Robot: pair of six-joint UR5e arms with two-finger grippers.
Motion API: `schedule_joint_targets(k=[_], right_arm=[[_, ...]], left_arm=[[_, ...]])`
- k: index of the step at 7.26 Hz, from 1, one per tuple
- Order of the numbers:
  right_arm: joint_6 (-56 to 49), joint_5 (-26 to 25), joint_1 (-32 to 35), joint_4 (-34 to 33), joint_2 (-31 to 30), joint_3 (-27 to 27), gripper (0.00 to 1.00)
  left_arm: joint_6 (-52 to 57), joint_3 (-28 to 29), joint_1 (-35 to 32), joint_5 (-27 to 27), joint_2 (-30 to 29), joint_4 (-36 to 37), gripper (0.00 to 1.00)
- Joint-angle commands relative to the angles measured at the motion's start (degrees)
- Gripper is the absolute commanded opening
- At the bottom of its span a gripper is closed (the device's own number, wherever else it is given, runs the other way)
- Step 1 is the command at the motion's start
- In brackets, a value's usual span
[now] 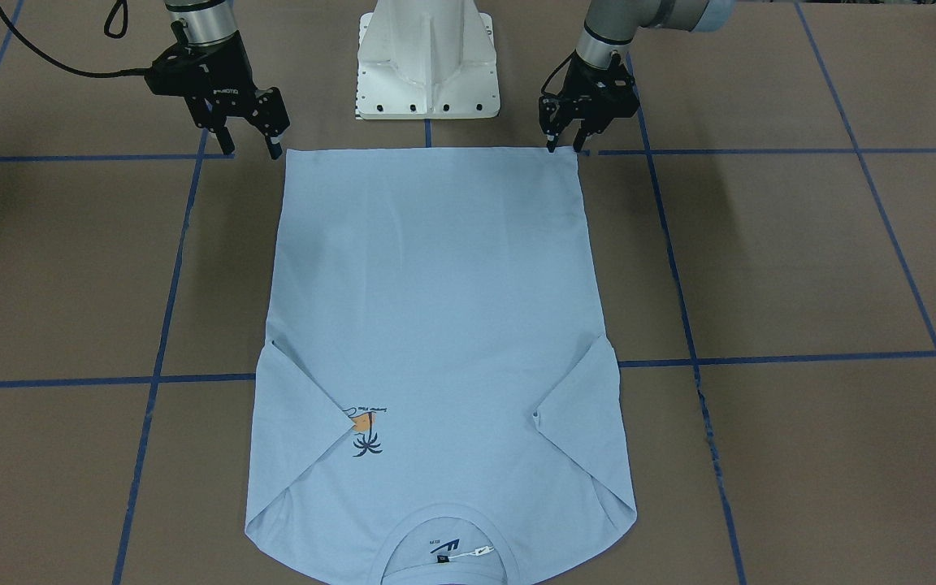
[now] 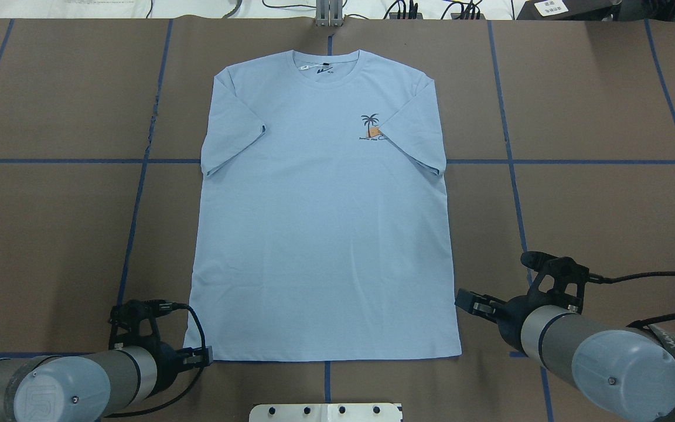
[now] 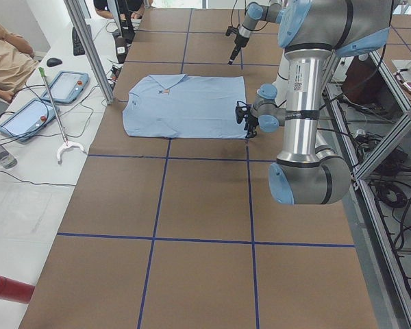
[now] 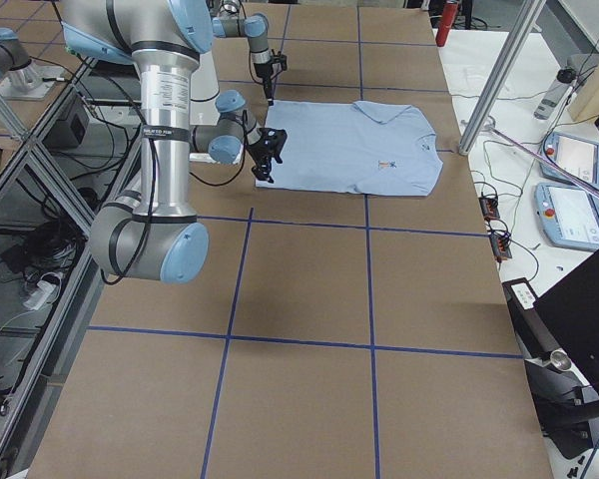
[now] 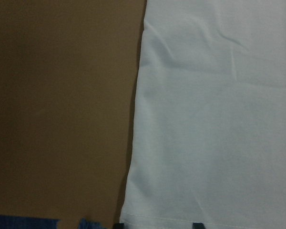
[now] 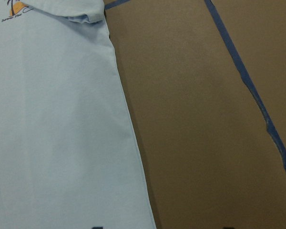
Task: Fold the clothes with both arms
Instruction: 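Lower both grippers to the hem corners nearest the robot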
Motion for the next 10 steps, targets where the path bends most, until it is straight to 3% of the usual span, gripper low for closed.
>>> schedule_joint_targets(k=[1,4,6,7,8,9,10], right_arm=[[0.00,0.00,0.00,0.00,0.00,-0.01,0.88],[0.00,0.00,-0.09,0.00,0.00,-0.01,0.88],[0.00,0.00,-0.09,0.00,0.00,-0.01,0.88],[0.00,0.00,-0.09,0.00,0.00,-0.01,0.89],[0.00,-0.18,-0.09,0.00,0.00,-0.01,0.89],[0.00,-0.53,-0.09,0.00,-0.09,-0.01,0.89],[2.44,-1.75,-0.53,0.00,-0.09,-0.10,0.82]], left_arm=[[0.33,0.06,0.01,-0.07,0.17,0.11,0.56],[0.42,0.23,0.01,-0.16,0.09,0.11,0.53],[0.51,0.41,0.01,-0.25,-0.09,0.11,0.35],[0.51,0.41,0.01,-0.25,-0.18,0.11,0.14],[0.51,0.32,0.01,-0.16,-0.26,0.11,0.00],[0.60,0.15,0.01,-0.16,-0.53,0.11,0.00],[0.60,-0.12,-0.08,-0.16,-0.79,0.11,0.00]])
